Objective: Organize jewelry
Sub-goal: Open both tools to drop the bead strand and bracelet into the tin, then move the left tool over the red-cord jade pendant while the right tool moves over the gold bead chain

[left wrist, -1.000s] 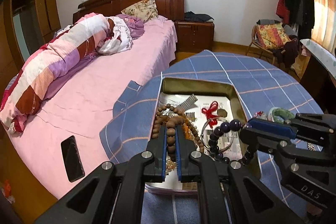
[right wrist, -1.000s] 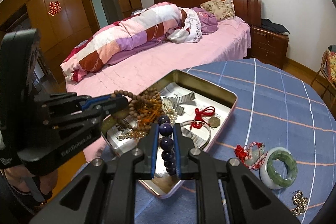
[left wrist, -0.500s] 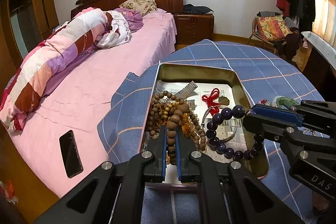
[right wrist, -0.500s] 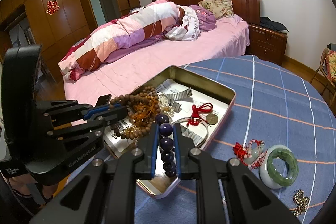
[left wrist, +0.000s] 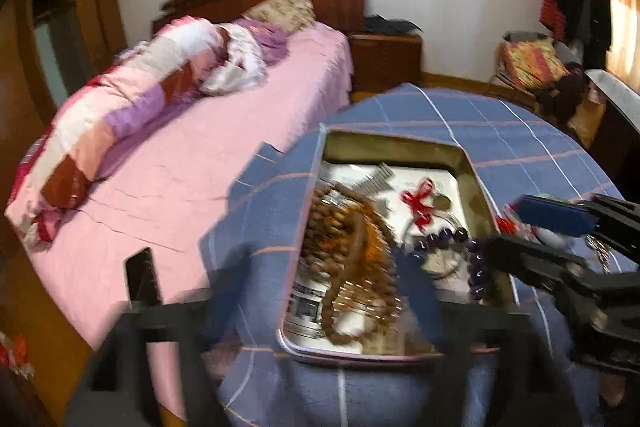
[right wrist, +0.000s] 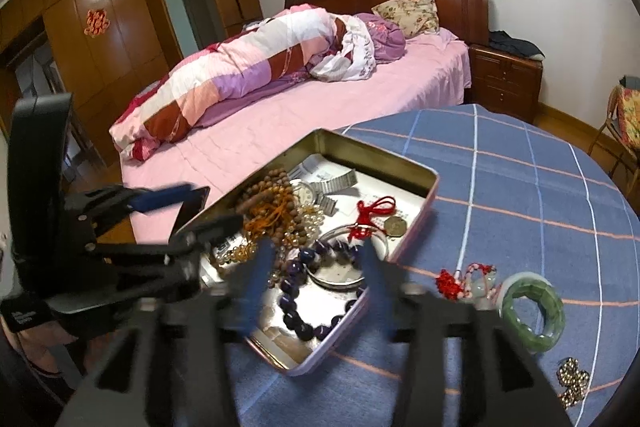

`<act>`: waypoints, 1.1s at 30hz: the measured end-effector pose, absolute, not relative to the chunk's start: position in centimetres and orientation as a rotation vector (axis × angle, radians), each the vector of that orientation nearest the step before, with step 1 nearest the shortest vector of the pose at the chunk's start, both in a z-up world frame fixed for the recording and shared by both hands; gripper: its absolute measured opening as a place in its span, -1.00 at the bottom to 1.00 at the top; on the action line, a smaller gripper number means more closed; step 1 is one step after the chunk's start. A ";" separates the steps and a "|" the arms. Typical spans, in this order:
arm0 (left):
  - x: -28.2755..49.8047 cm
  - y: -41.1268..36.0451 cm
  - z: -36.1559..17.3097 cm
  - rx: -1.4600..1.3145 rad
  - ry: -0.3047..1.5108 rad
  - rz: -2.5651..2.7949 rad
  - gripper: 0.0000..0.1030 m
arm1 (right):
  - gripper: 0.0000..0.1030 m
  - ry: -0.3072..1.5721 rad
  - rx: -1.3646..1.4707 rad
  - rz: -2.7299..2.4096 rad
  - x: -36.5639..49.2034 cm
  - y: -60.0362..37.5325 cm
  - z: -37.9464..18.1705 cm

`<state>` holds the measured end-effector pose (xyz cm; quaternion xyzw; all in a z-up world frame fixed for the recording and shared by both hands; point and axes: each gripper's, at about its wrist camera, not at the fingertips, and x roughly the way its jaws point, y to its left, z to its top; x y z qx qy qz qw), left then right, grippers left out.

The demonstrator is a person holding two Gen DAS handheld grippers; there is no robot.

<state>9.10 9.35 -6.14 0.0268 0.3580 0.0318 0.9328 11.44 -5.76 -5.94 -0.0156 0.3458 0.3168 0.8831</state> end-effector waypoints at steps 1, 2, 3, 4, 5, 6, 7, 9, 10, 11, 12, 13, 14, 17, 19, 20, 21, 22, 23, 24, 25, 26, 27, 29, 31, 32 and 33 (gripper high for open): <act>8.9 9.3 -5.9 0.054 0.719 0.060 0.65 | 0.16 0.714 -0.021 0.651 11.4 -6.4 -5.7; 8.9 9.3 -5.8 0.055 0.723 0.048 0.65 | 0.16 0.710 -0.022 0.642 11.3 -6.8 -5.6; 9.0 9.3 -5.7 0.057 0.725 0.052 0.65 | 0.16 0.703 -0.025 0.629 11.1 -7.6 -5.5; 9.0 9.3 -5.6 0.055 0.720 0.059 0.65 | 0.16 0.700 -0.025 0.619 11.0 -8.1 -5.4; 8.9 9.4 -5.6 0.052 0.717 0.060 0.65 | 0.16 0.698 -0.025 0.596 10.9 -9.2 -5.3; 8.9 9.4 -5.5 0.046 0.716 0.056 0.65 | 0.16 0.698 -0.024 0.569 10.7 -10.4 -5.3; 8.9 9.4 -5.5 0.045 0.716 0.057 0.65 | 0.16 0.697 -0.024 0.551 10.6 -11.2 -5.3; 8.8 8.9 -5.3 0.051 0.708 0.065 0.65 | 0.16 0.698 -0.025 0.485 10.1 -13.9 -5.5; 8.7 8.7 -5.3 0.054 0.706 0.063 0.65 | 0.16 0.699 -0.025 0.465 10.0 -14.6 -5.5; 8.6 8.3 -5.2 0.058 0.706 0.059 0.65 | 0.16 0.702 -0.023 0.434 9.9 -15.9 -5.7; 8.5 7.8 -5.2 0.060 0.702 0.056 0.65 | 0.16 0.706 -0.020 0.406 9.7 -17.1 -5.9; 8.4 7.4 -5.1 0.063 0.699 0.052 0.65 | 0.16 0.709 -0.017 0.387 9.7 -17.8 -6.0; 8.3 6.7 -5.0 0.065 0.696 0.045 0.65 | 0.17 0.716 -0.009 0.361 9.6 -18.9 -6.3; 8.3 4.4 -4.9 0.070 0.693 0.003 0.65 | 0.17 0.744 0.024 0.307 9.6 -21.4 -7.3; 8.5 2.2 -5.2 0.090 0.700 -0.032 0.65 | 0.17 0.758 0.045 0.280 9.4 -22.7 -7.9; 8.7 0.9 -5.4 0.107 0.704 -0.051 0.65 | 0.17 0.762 0.050 0.274 9.4 -23.0 -8.1; 8.8 0.0 -5.5 0.124 0.705 -0.065 0.65 | 0.17 0.764 0.052 0.266 9.3 -23.3 -8.3; 8.9 -1.1 -5.7 0.141 0.706 -0.077 0.65 | 0.17 0.764 0.053 0.262 9.2 -23.4 -8.4; 9.1 -2.1 -5.8 0.154 0.709 -0.091 0.65 | 0.17 0.765 0.056 0.257 9.2 -23.7 -8.5; 9.2 -2.8 -5.9 0.161 0.710 -0.102 0.65 | 0.17 0.764 0.063 0.254 9.1 -23.9 -8.5; 9.4 -3.6 -6.1 0.170 0.711 -0.112 0.65 | 0.17 0.763 0.068 0.253 9.0 -24.1 -8.5; 9.7 -4.7 -6.4 0.189 0.716 -0.120 0.64 | 0.17 0.762 0.074 0.251 9.0 -24.2 -8.6; 9.7 -5.3 -6.5 0.198 0.719 -0.126 0.59 | 0.17 0.761 0.077 0.250 9.1 -24.3 -8.6; 10.1 -6.5 -6.9 0.211 0.734 -0.152 0.42 | 0.17 0.757 0.085 0.245 9.1 -24.7 -8.7; 10.8 -7.4 -7.7 0.220 0.761 -0.166 0.29 | 0.17 0.754 0.094 0.243 9.1 -24.9 -8.9; 11.2 -7.7 -8.0 0.223 0.775 -0.171 0.17 | 0.17 0.752 0.099 0.241 9.0 -25.0 -9.0; 11.7 -8.1 -8.5 0.222 0.795 -0.177 0.10 | 0.17 0.751 0.105 0.240 9.0 -25.2 -9.0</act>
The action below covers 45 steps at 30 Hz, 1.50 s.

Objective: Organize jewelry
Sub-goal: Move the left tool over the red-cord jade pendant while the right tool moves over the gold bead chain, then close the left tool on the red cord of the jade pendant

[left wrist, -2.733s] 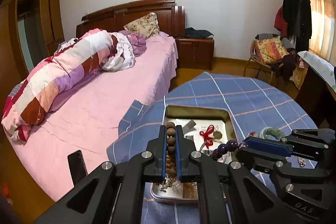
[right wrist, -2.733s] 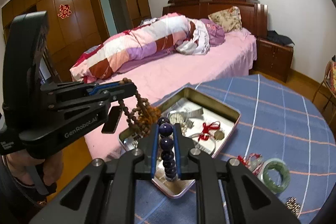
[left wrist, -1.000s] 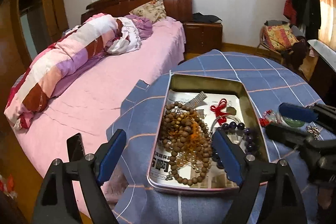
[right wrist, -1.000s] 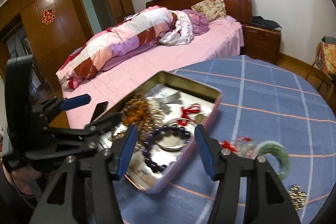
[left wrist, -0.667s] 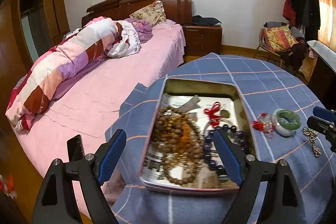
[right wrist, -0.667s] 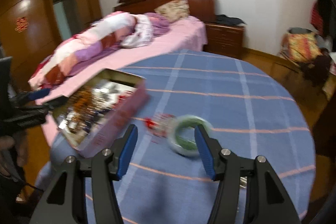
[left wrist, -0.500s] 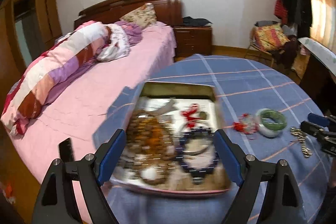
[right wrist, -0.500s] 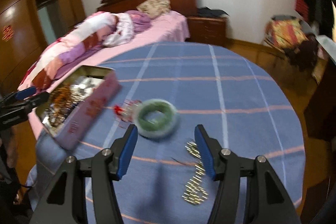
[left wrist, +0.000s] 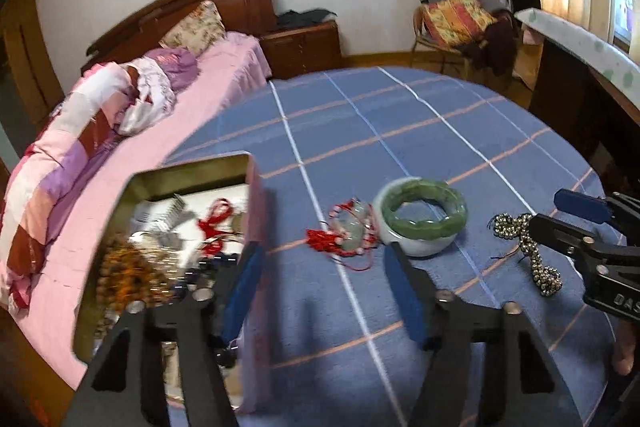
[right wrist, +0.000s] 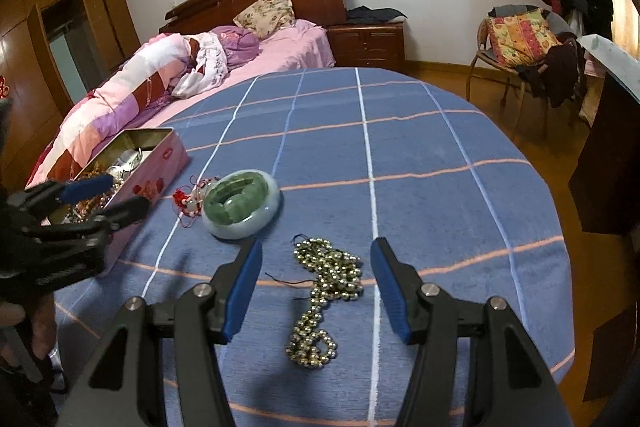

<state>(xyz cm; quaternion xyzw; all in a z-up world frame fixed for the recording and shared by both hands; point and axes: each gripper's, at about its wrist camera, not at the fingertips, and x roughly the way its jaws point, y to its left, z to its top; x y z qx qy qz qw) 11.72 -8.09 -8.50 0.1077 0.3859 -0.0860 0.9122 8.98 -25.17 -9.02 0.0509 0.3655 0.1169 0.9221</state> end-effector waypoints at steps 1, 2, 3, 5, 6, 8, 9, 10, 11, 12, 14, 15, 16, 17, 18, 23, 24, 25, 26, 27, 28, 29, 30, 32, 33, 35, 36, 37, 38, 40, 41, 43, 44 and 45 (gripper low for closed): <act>12.1 -8.3 -8.9 0.220 0.807 -0.177 0.09 | 0.18 0.750 0.107 0.240 8.9 -25.3 -9.1; 12.2 -8.3 -9.0 0.220 0.812 -0.178 0.09 | 0.19 0.748 0.110 0.239 8.9 -25.4 -9.2; 12.5 -8.6 -9.3 0.223 0.819 -0.179 0.09 | 0.20 0.744 0.109 0.237 8.8 -25.5 -9.1; 12.9 -8.8 -9.8 0.230 0.829 -0.172 0.08 | 0.20 0.740 0.109 0.237 8.8 -25.5 -9.1; 13.0 -8.9 -10.1 0.232 0.834 -0.172 0.08 | 0.20 0.738 0.112 0.238 8.8 -25.5 -9.1; 13.3 -9.0 -10.5 0.234 0.846 -0.166 0.08 | 0.21 0.735 0.116 0.238 8.8 -25.6 -9.1; 13.4 -9.2 -10.7 0.236 0.850 -0.169 0.08 | 0.22 0.734 0.117 0.238 8.8 -25.7 -9.0; 13.5 -9.3 -10.9 0.238 0.854 -0.172 0.08 | 0.24 0.733 0.119 0.237 8.8 -25.7 -9.1; 13.7 -9.3 -11.0 0.234 0.861 -0.176 0.08 | 0.24 0.732 0.120 0.235 8.8 -25.7 -9.1; 14.0 -9.3 -11.3 0.225 0.875 -0.174 0.07 | 0.24 0.733 0.121 0.232 8.9 -25.8 -9.1; 14.5 -9.4 -11.7 0.226 0.881 -0.166 0.04 | 0.24 0.736 0.122 0.230 8.9 -25.8 -9.3; 14.6 -9.4 -11.8 0.237 0.877 -0.154 0.02 | 0.24 0.739 0.123 0.229 8.9 -25.9 -9.4; 14.7 -9.4 -11.9 0.239 0.874 -0.152 0.01 | 0.24 0.740 0.122 0.228 9.0 -25.8 -9.4; 14.8 -9.3 -11.9 0.241 0.871 -0.148 0.01 | 0.24 0.744 0.121 0.226 9.0 -25.8 -9.5; 15.0 -9.4 -11.9 0.242 0.869 -0.144 -0.01 | 0.24 0.748 0.120 0.226 9.1 -25.7 -9.6; 15.2 -10.1 -12.0 0.281 0.859 -0.139 -0.18 | 0.24 0.755 0.127 0.226 9.1 -25.9 -9.7; 15.1 -10.2 -12.0 0.292 0.855 -0.139 -0.22 | 0.24 0.758 0.136 0.224 9.2 -26.0 -9.7; 15.0 -10.4 -12.0 0.304 0.851 -0.137 -0.22 | 0.24 0.758 0.143 0.223 9.1 -26.1 -9.7; 14.9 -10.3 -12.0 0.303 0.851 -0.136 -0.22 | 0.25 0.757 0.147 0.223 9.1 -26.1 -9.7; 14.9 -10.0 -11.9 0.293 0.852 -0.135 -0.22 | 0.25 0.758 0.151 0.222 9.1 -26.2 -9.8; 14.8 -9.8 -11.9 0.278 0.853 -0.136 -0.22 | 0.25 0.758 0.151 0.222 9.1 -26.1 -9.8; 14.7 -9.5 -11.8 0.257 0.854 -0.140 -0.22 | 0.25 0.759 0.152 0.224 9.1 -26.1 -9.8; 14.7 -9.2 -11.6 0.238 0.853 -0.142 -0.22 | 0.25 0.762 0.152 0.225 9.1 -26.0 -9.9; 14.4 -8.9 -11.3 0.212 0.839 -0.158 -0.22 | 0.25 0.764 0.150 0.226 9.1 -26.0 -9.8; 14.4 -9.1 -11.2 0.215 0.834 -0.167 -0.22 | 0.25 0.764 0.150 0.227 9.0 -26.0 -9.9; 14.2 -9.8 -11.3 0.239 0.828 -0.176 -0.30 | 0.25 0.765 0.152 0.226 9.1 -26.0 -9.8; 14.2 -10.1 -11.4 0.247 0.835 -0.186 -0.47 | 0.25 0.766 0.153 0.226 9.1 -26.0 -9.9; 14.2 -10.3 -11.5 0.248 0.842 -0.191 -0.54 | 0.25 0.767 0.154 0.227 9.1 -26.0 -9.9; 14.5 -10.4 -11.7 0.243 0.858 -0.194 -0.54 | 0.25 0.768 0.155 0.227 9.0 -26.0 -9.9; 15.0 -10.3 -12.1 0.226 0.890 -0.193 -0.54 | 0.25 0.769 0.156 0.226 9.0 -25.9 -9.9; 15.3 -10.1 -12.3 0.212 0.906 -0.193 -0.54 | 0.25 0.770 0.155 0.227 9.0 -25.9 -9.9; 15.8 -9.6 -12.4 0.166 0.912 -0.198 -0.54 | 0.26 0.771 0.152 0.226 9.0 -25.8 -9.8; 15.9 -9.4 -12.5 0.153 0.914 -0.201 -0.54 | 0.27 0.771 0.150 0.226 9.0 -25.7 -9.8; 16.0 -9.3 -12.6 0.145 0.915 -0.207 -0.54 | 0.28 0.771 0.148 0.228 8.9 -25.7 -9.8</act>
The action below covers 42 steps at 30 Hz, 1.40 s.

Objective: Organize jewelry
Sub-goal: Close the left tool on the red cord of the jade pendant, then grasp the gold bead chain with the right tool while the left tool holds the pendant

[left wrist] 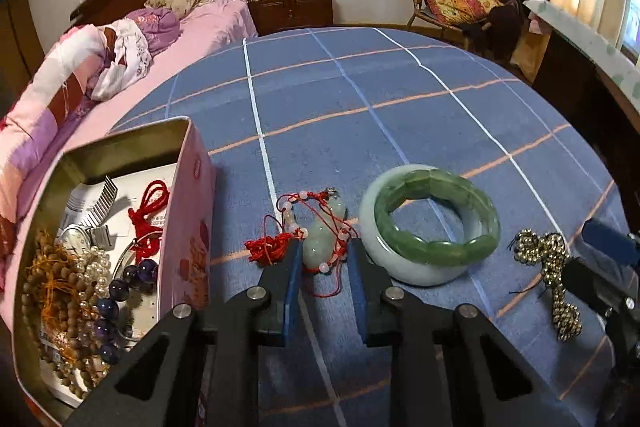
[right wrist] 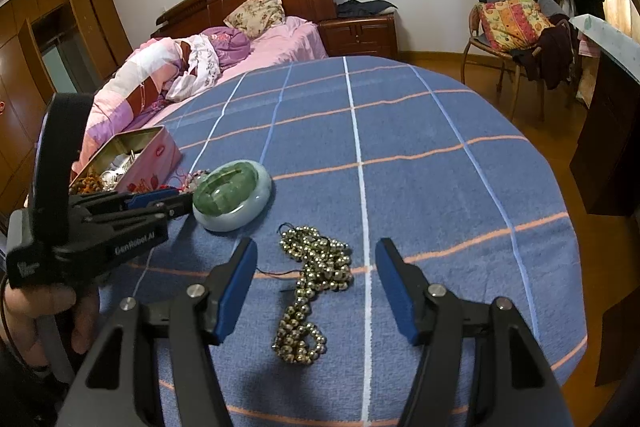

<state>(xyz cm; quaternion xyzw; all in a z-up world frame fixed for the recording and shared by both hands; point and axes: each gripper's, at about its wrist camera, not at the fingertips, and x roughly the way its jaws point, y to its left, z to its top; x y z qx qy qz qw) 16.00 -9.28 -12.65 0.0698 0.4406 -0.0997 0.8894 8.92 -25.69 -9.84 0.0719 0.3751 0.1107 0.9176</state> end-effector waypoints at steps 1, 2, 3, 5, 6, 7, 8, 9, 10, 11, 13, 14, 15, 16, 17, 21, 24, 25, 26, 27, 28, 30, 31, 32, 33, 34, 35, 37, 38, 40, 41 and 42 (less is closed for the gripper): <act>16.0 -9.3 -12.7 0.142 0.915 -0.213 -0.54 | 0.30 0.772 0.147 0.228 8.9 -25.7 -9.9; 16.0 -9.3 -12.8 0.143 0.914 -0.217 -0.54 | 0.30 0.774 0.146 0.228 8.9 -25.7 -9.9; 16.0 -9.2 -12.7 0.145 0.913 -0.222 -0.55 | 0.31 0.777 0.145 0.228 9.0 -25.7 -9.9; 15.9 -9.0 -12.7 0.140 0.912 -0.230 -0.64 | 0.31 0.778 0.143 0.229 9.0 -25.7 -9.9; 15.7 -9.0 -12.7 0.144 0.908 -0.232 -0.71 | 0.31 0.778 0.143 0.230 9.0 -25.7 -9.9; 15.6 -9.0 -12.6 0.145 0.907 -0.231 -0.93 | 0.31 0.779 0.142 0.230 9.0 -25.7 -9.9; 15.4 -8.9 -12.5 0.139 0.912 -0.237 -0.93 | 0.31 0.780 0.144 0.232 9.0 -25.7 -10.0; 15.3 -8.7 -12.3 0.130 0.918 -0.241 -0.93 | 0.31 0.781 0.145 0.232 9.1 -25.7 -10.0; 15.0 -8.5 -12.0 0.117 0.915 -0.245 -0.93 | 0.31 0.782 0.147 0.234 9.0 -25.8 -10.0; 14.8 -8.3 -11.8 0.106 0.909 -0.248 -0.93 | 0.31 0.782 0.149 0.235 9.1 -25.8 -10.0; 13.9 -8.2 -11.2 0.110 0.878 -0.244 -0.93 | 0.31 0.785 0.148 0.235 9.1 -25.8 -10.0; 13.5 -8.2 -11.0 0.113 0.867 -0.244 -0.93 | 0.31 0.787 0.146 0.235 9.2 -25.8 -10.0; 13.2 -8.0 -10.8 0.104 0.864 -0.245 -0.93 | 0.31 0.788 0.143 0.235 9.2 -25.7 -10.0; 12.9 -7.9 -10.8 0.097 0.862 -0.246 -0.93 | 0.31 0.789 0.140 0.236 9.2 -25.7 -10.0; 12.5 -7.7 -10.3 0.085 0.850 -0.244 -0.93 | 0.31 0.789 0.138 0.237 9.1 -25.7 -10.0; 11.3 -7.0 -8.6 0.066 0.803 -0.249 -0.93 | 0.31 0.791 0.137 0.241 9.1 -25.6 -10.0; 10.7 -6.4 -7.3 0.043 0.776 -0.259 -0.93 | 0.31 0.793 0.132 0.241 9.2 -25.5 -10.1; 10.5 -6.1 -7.0 0.037 0.769 -0.262 -0.93 | 0.31 0.794 0.130 0.242 9.2 -25.5 -10.0; 10.3 -6.0 -6.8 0.034 0.764 -0.264 -0.93 | 0.31 0.797 0.124 0.243 9.2 -25.4 -10.0; 10.1 -5.9 -6.3 0.029 0.756 -0.267 -0.93 | 0.31 0.802 0.117 0.244 9.2 -25.4 -10.1; 9.9 -5.9 -6.2 0.027 0.753 -0.271 -0.93 | 0.31 0.804 0.112 0.244 9.2 -25.3 -10.1; 9.4 -5.8 -5.5 0.022 0.738 -0.279 -0.93 | 0.31 0.809 0.099 0.248 9.0 -25.2 -10.0; 9.3 -5.7 -5.3 0.020 0.734 -0.282 -0.93 | 0.31 0.815 0.095 0.249 9.0 -25.2 -10.1; 9.0 -5.6 -5.3 0.019 0.731 -0.285 -0.93 | 0.31 0.825 0.087 0.249 9.0 -25.1 -10.1; 8.9 -5.6 -5.0 0.018 0.726 -0.288 -0.93 | 0.31 0.829 0.082 0.250 8.9 -25.1 -10.2; 8.8 -5.6 -4.8 0.018 0.721 -0.288 -0.93 | 0.31 0.831 0.074 0.253 8.9 -25.1 -10.2; 8.7 -5.5 -4.7 0.019 0.719 -0.290 -0.93 | 0.31 0.833 0.063 0.255 8.8 -25.0 -10.2; 8.4 -5.4 -4.6 0.016 0.716 -0.293 -0.93 | 0.31 0.836 0.049 0.256 8.9 -24.8 -10.2; 8.3 -5.4 -4.5 0.015 0.714 -0.293 -0.93 | 0.30 0.841 0.044 0.255 8.9 -24.8 -10.3; 8.3 -5.3 -4.4 0.015 0.712 -0.294 -0.93 | 0.14 0.851 0.038 0.258 9.2 -24.6 -10.4; 8.3 -5.3 -4.5 0.015 0.713 -0.293 -0.93 | 0.07 0.861 0.028 0.259 9.4 -24.5 -10.5; 8.3 -5.3 -4.4 0.014 0.716 -0.293 -0.93 | -0.22 0.880 0.016 0.268 9.7 -24.2 -10.8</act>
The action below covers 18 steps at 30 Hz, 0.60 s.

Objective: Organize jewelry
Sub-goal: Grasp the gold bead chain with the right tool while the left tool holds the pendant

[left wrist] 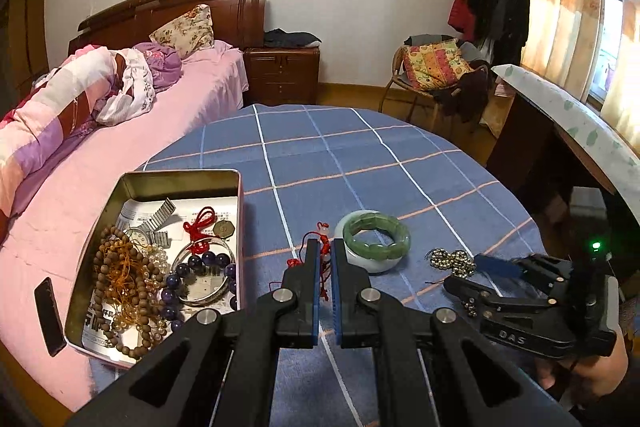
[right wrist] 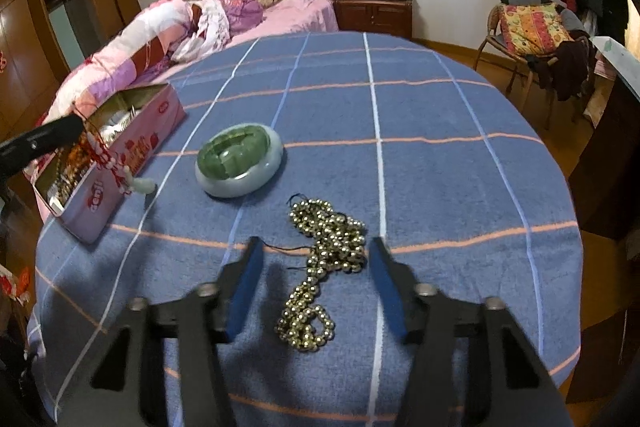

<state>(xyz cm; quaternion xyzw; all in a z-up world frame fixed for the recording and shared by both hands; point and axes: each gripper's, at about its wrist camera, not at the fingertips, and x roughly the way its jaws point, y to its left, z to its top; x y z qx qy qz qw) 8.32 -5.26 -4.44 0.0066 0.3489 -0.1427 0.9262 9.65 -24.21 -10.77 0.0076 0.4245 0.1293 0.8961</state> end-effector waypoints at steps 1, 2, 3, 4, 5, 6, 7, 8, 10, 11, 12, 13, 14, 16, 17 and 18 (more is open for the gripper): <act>8.3 -5.3 -4.4 0.013 0.716 -0.293 -0.93 | -0.45 0.888 0.005 0.271 9.7 -24.0 -10.9; 8.3 -5.3 -4.3 0.013 0.715 -0.292 -0.93 | -0.56 0.883 -0.003 0.274 9.7 -24.0 -10.8; 8.2 -5.2 -4.3 0.011 0.715 -0.292 -0.93 | -0.68 0.889 0.008 0.285 9.7 -24.0 -10.9; 8.2 -5.2 -4.3 0.009 0.714 -0.292 -0.93 | -0.74 0.886 0.014 0.287 9.7 -24.2 -10.9; 8.2 -5.1 -4.2 0.009 0.713 -0.292 -0.93 | -0.75 0.875 0.027 0.291 9.5 -24.4 -10.8; 8.1 -5.0 -4.0 0.008 0.708 -0.292 -0.93 | -0.75 0.855 0.039 0.294 9.2 -24.7 -10.6; 8.0 -5.0 -3.8 0.007 0.704 -0.292 -0.93 | -0.75 0.842 0.047 0.295 9.1 -24.8 -10.4; 8.0 -4.9 -3.6 0.004 0.700 -0.292 -0.93 | -0.76 0.828 0.056 0.294 8.9 -24.9 -10.0; 7.9 -4.7 -3.3 0.001 0.692 -0.292 -0.93 | -0.76 0.801 0.065 0.291 8.7 -25.0 -9.2; 7.8 -4.5 -3.0 -0.001 0.686 -0.291 -0.93 | -0.76 0.785 0.070 0.290 8.6 -25.0 -8.5; 7.8 -4.5 -2.8 -0.002 0.683 -0.291 -0.93 | -0.76 0.774 0.072 0.292 8.5 -24.9 -8.0; 7.8 -4.4 -2.5 -0.004 0.680 -0.290 -0.93 | -0.76 0.758 0.073 0.296 8.3 -24.8 -7.3; 7.8 -4.3 -2.3 -0.003 0.676 -0.289 -0.93 | -0.76 0.745 0.075 0.296 8.1 -24.8 -6.8; 7.7 -4.1 -1.7 -0.002 0.667 -0.286 -0.93 | -0.76 0.722 0.077 0.302 8.0 -24.6 -5.9; 7.7 -4.0 -1.6 -0.004 0.664 -0.285 -0.93 | -0.76 0.707 0.076 0.307 7.8 -24.5 -5.3; 7.5 -3.8 -1.2 -0.005 0.656 -0.283 -0.93 | -0.76 0.693 0.074 0.313 7.6 -24.3 -4.7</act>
